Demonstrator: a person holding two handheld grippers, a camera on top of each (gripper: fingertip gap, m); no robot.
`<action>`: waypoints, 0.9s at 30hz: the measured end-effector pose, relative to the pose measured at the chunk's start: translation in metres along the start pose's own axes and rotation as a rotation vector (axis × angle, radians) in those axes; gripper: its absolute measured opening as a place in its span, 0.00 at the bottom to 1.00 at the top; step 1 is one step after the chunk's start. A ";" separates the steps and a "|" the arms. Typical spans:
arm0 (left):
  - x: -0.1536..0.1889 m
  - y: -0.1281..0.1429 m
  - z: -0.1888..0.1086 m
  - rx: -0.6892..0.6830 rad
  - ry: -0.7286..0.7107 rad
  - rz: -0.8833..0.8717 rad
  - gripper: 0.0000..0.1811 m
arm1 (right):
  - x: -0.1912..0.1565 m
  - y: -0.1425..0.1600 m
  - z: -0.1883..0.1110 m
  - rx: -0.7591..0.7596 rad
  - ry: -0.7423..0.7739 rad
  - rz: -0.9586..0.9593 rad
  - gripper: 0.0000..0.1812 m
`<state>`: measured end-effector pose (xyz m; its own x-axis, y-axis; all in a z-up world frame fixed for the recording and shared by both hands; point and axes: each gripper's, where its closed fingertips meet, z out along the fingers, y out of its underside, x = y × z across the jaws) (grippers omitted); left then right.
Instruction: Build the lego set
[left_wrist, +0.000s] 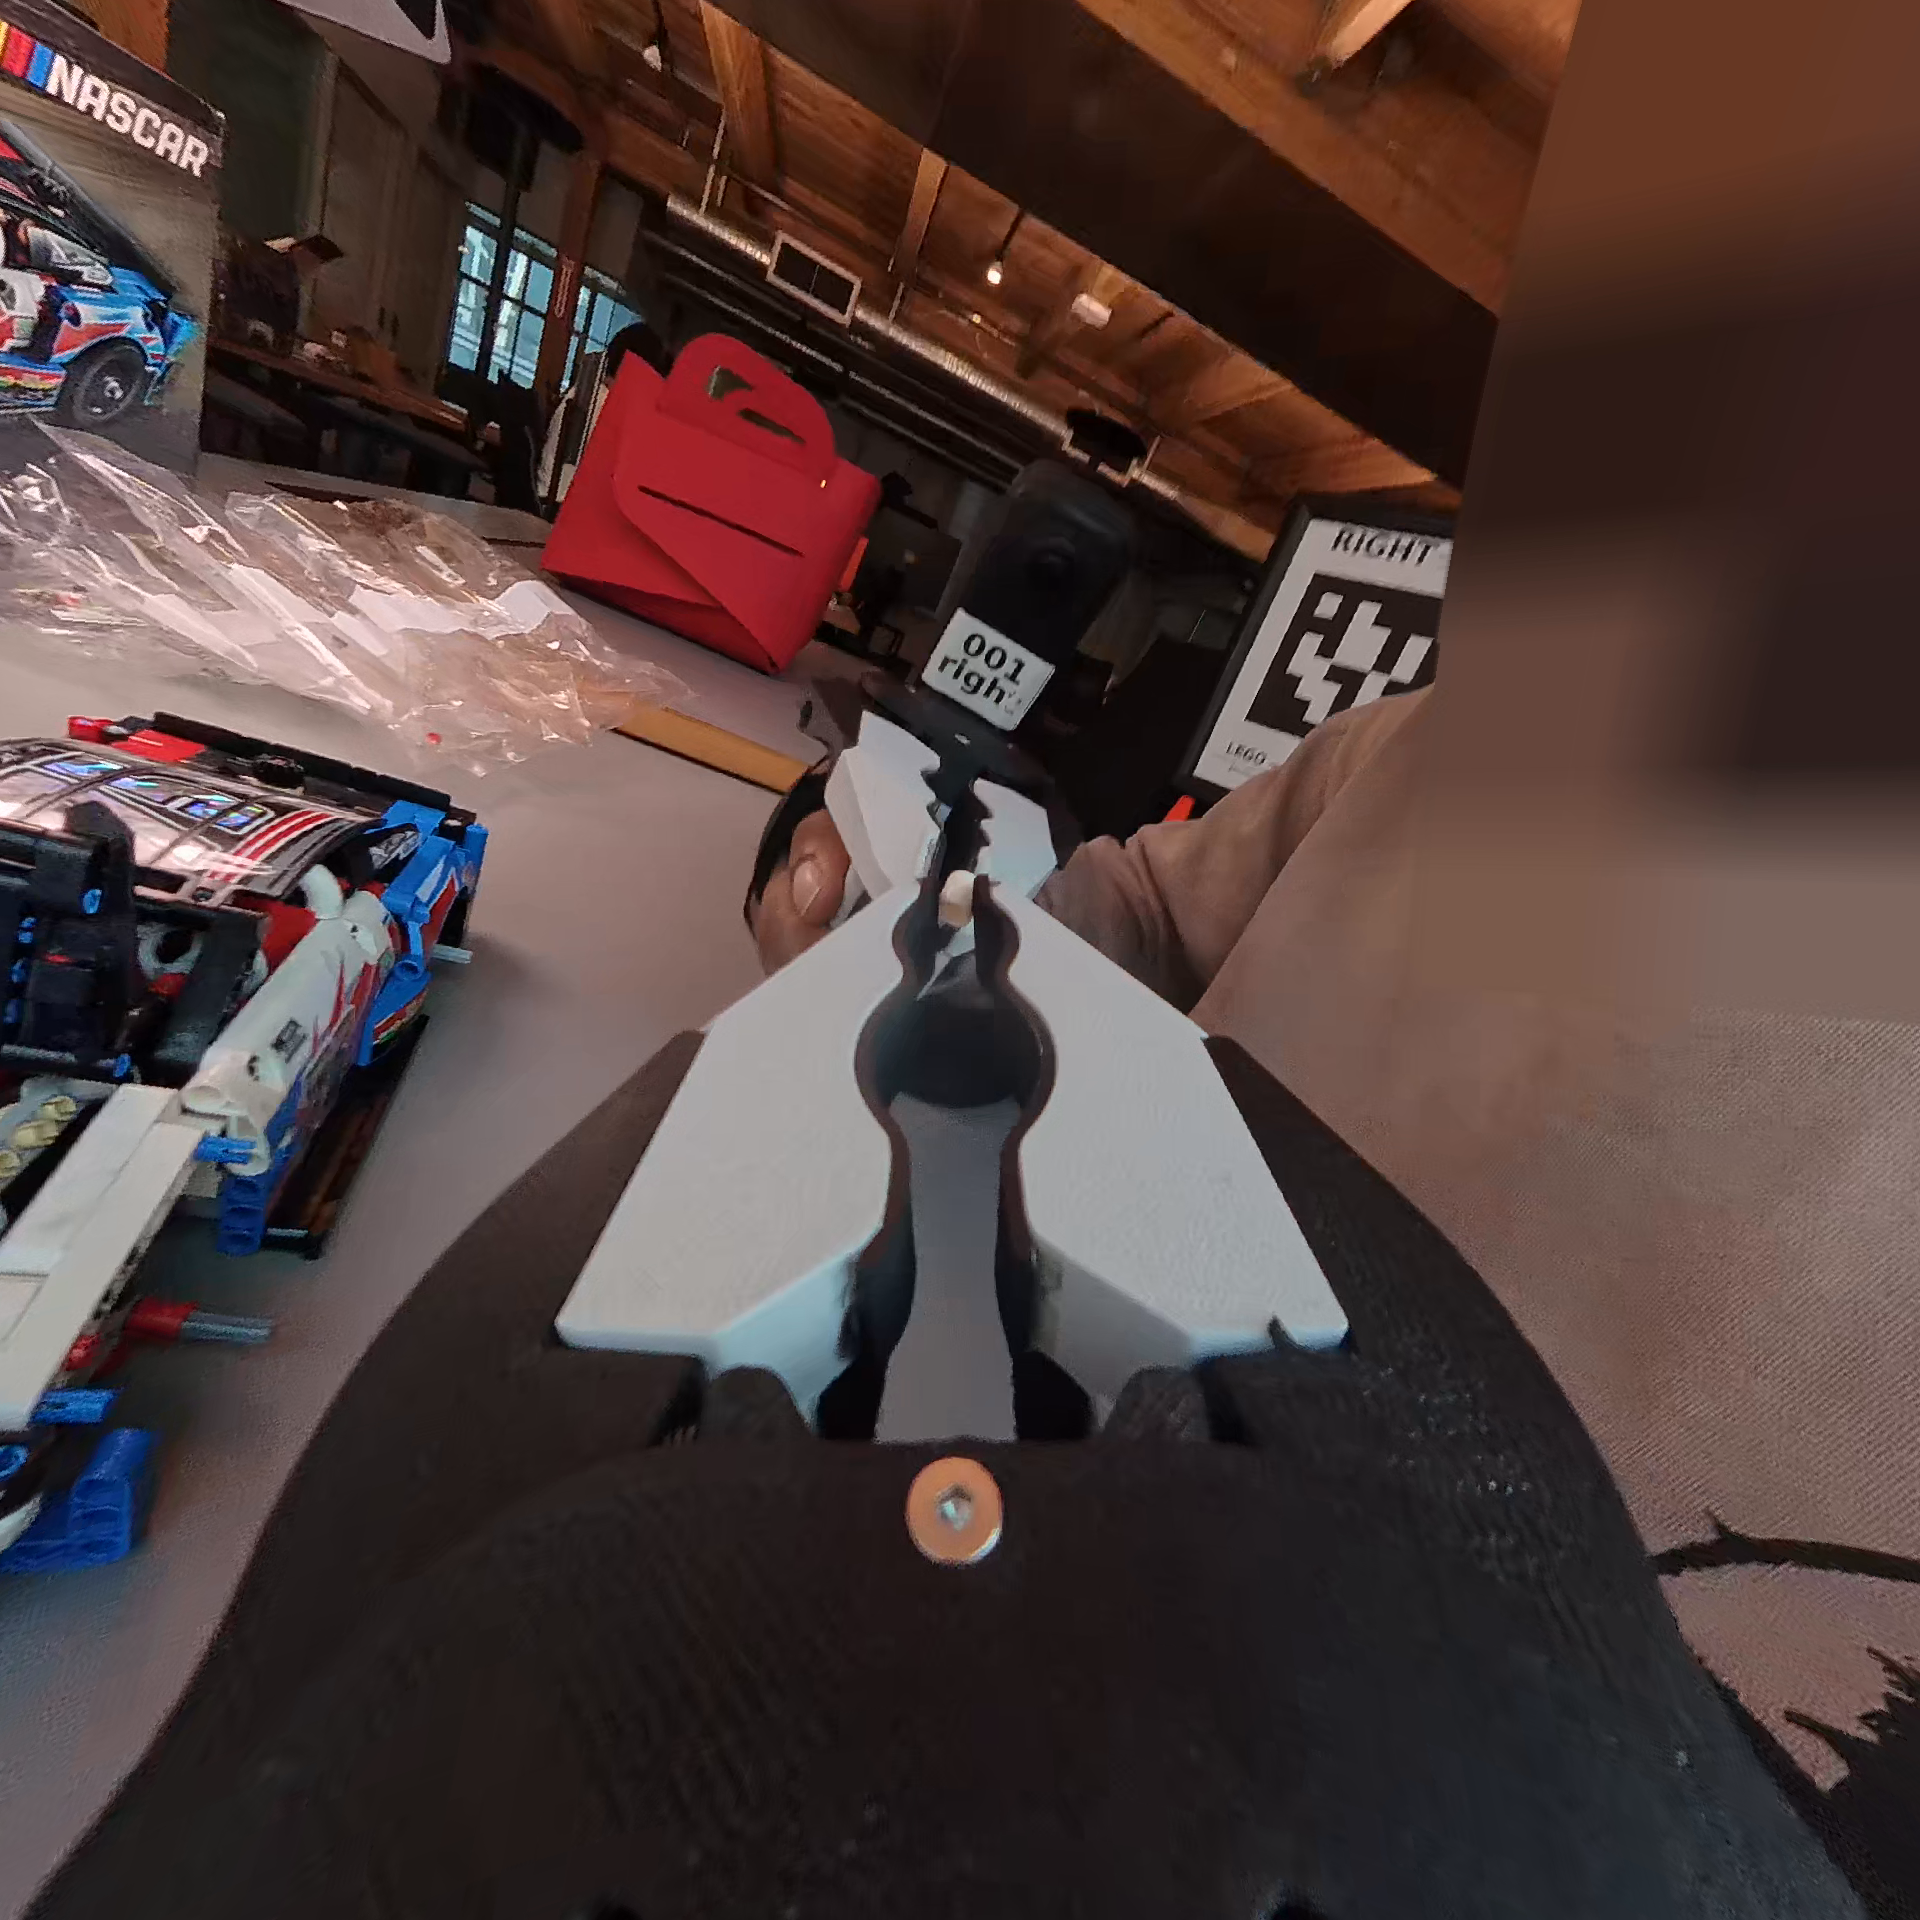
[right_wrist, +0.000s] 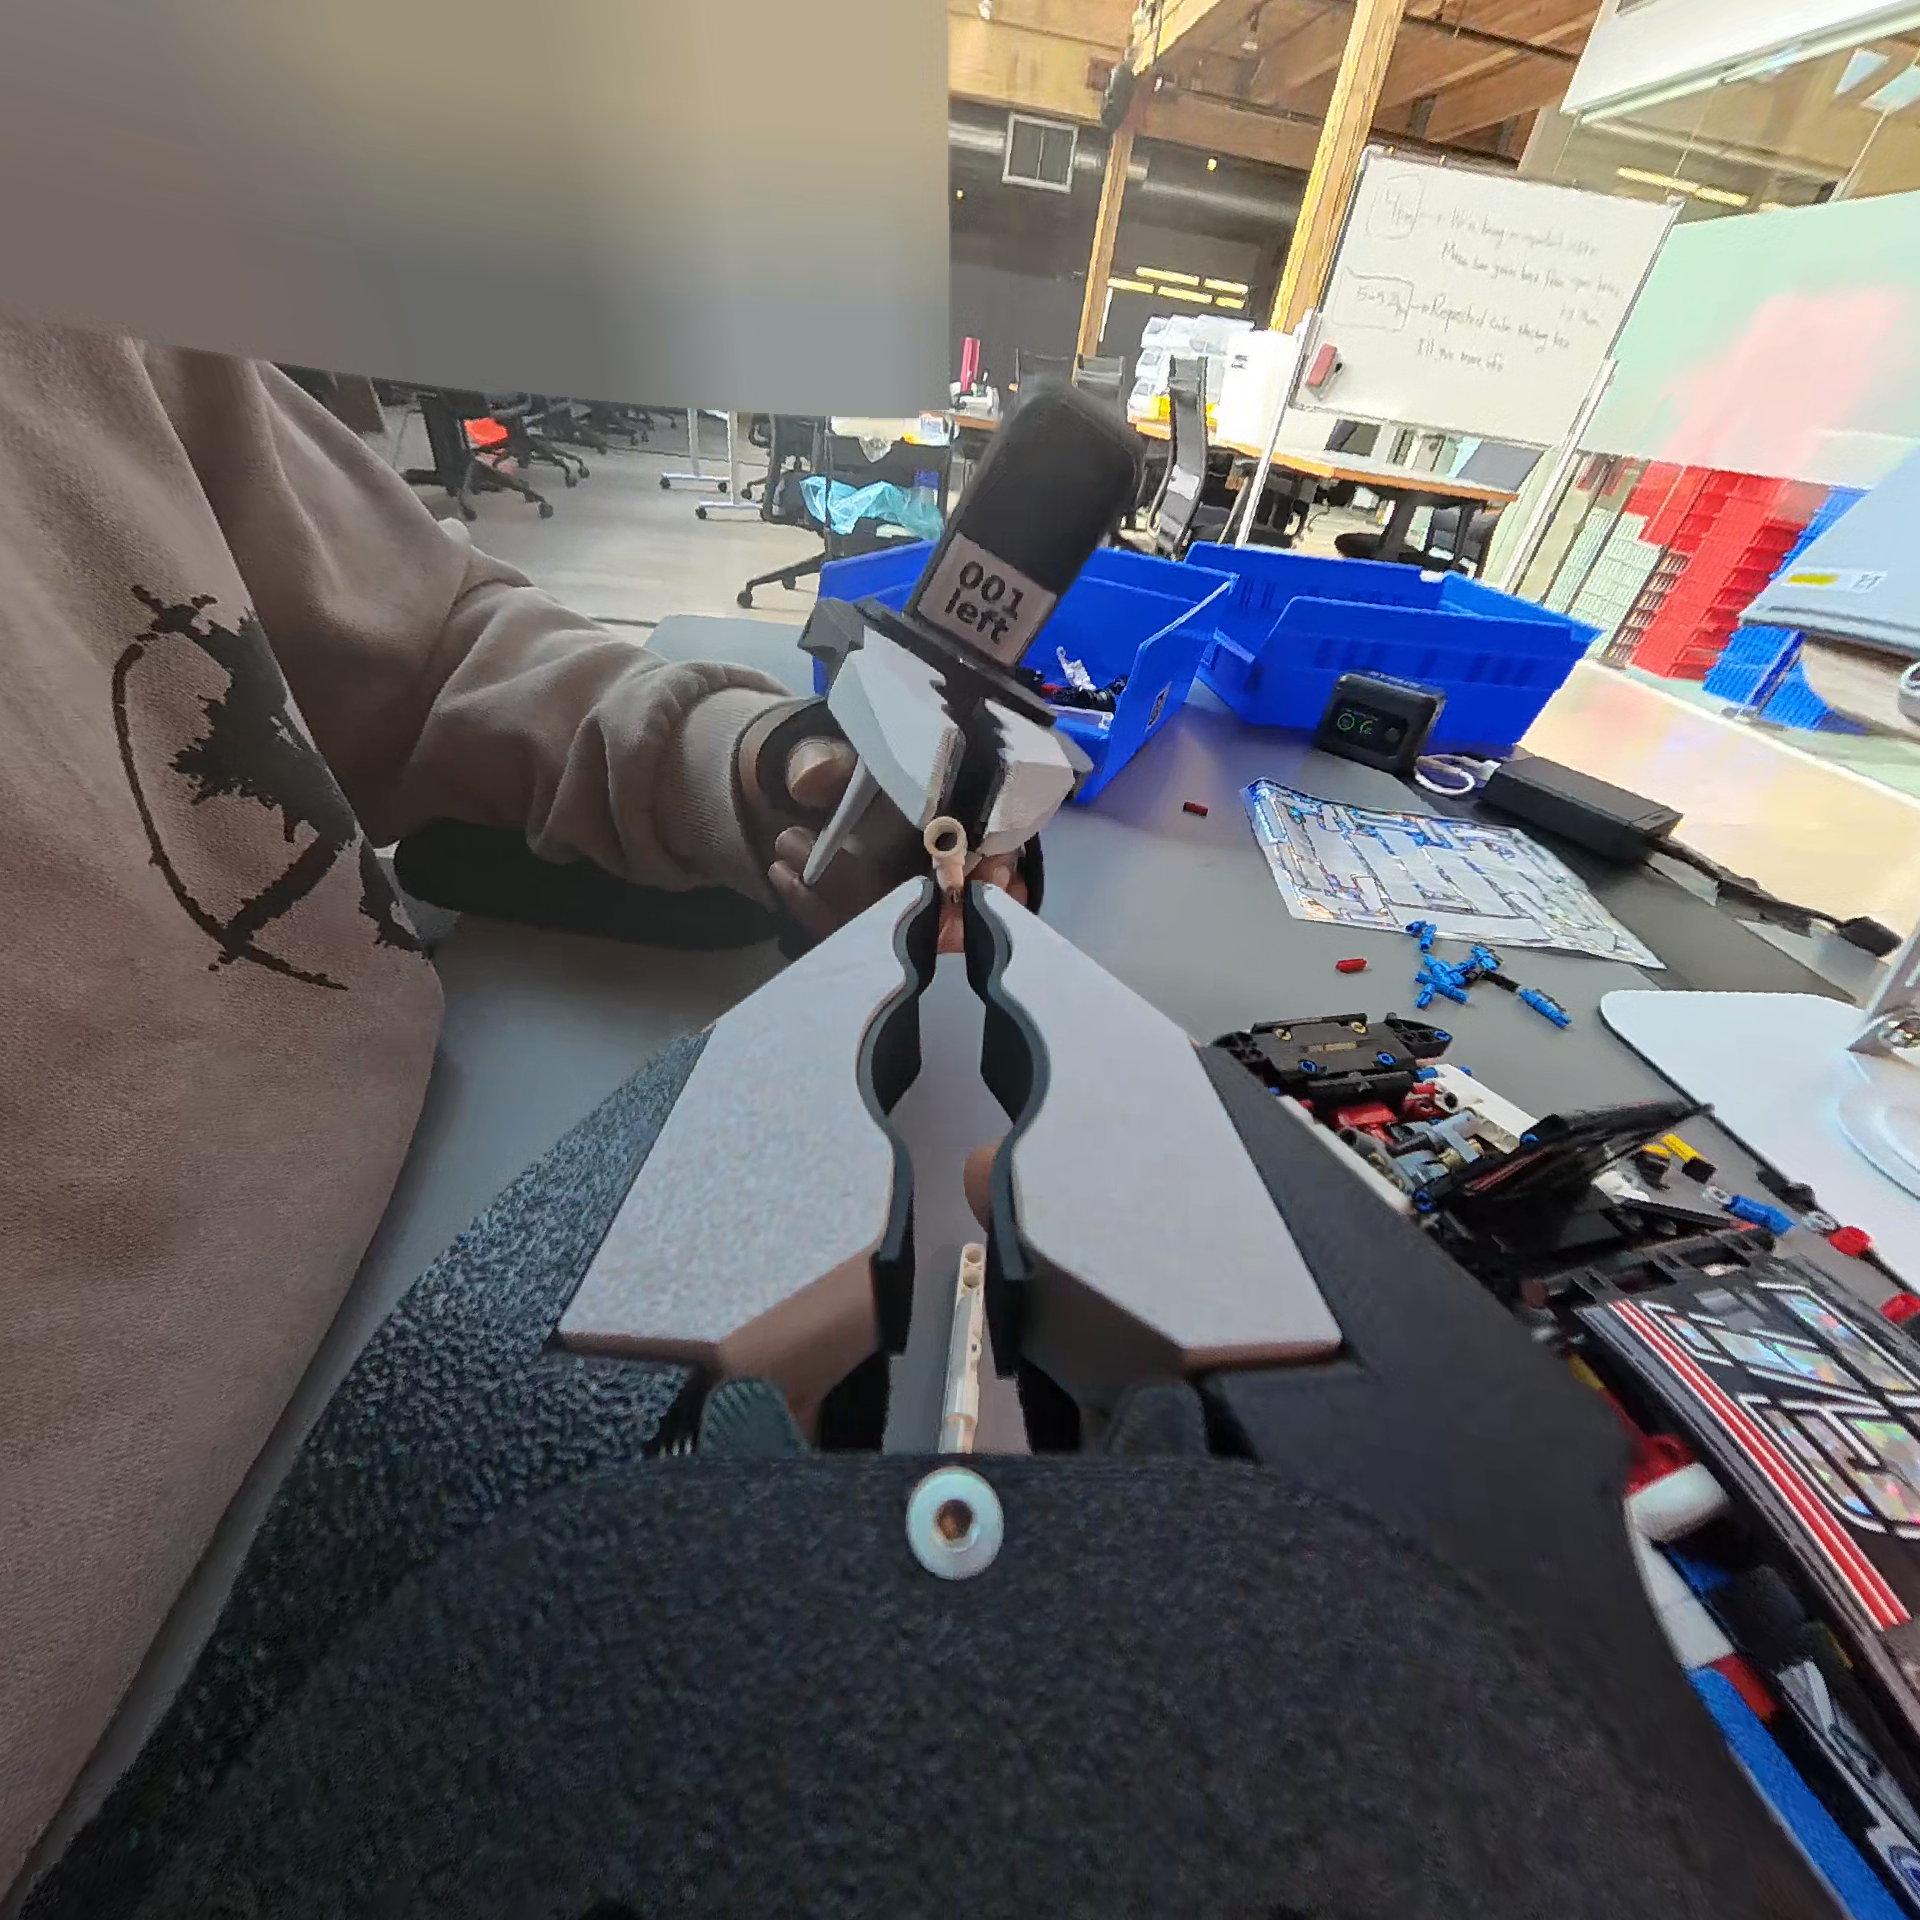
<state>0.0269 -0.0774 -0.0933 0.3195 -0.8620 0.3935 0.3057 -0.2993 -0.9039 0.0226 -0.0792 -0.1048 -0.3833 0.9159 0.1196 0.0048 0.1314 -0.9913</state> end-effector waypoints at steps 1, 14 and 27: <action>-0.002 0.005 0.000 -0.051 -0.031 0.056 0.02 | -0.001 0.005 0.000 -0.040 -0.015 0.013 0.01; -0.023 0.053 -0.010 -0.579 -0.283 0.601 0.03 | -0.006 0.056 0.005 -0.353 -0.032 -0.072 0.01; -0.058 0.078 -0.021 -0.877 -0.316 0.409 0.02 | 0.002 0.122 -0.070 -0.772 -0.141 0.021 0.14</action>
<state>0.0135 -0.0594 -0.1905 0.5130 -0.8561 -0.0621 -0.6052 -0.3094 -0.7335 0.0873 -0.0346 -0.2213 -0.4892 0.8711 0.0423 0.6340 0.3885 -0.6686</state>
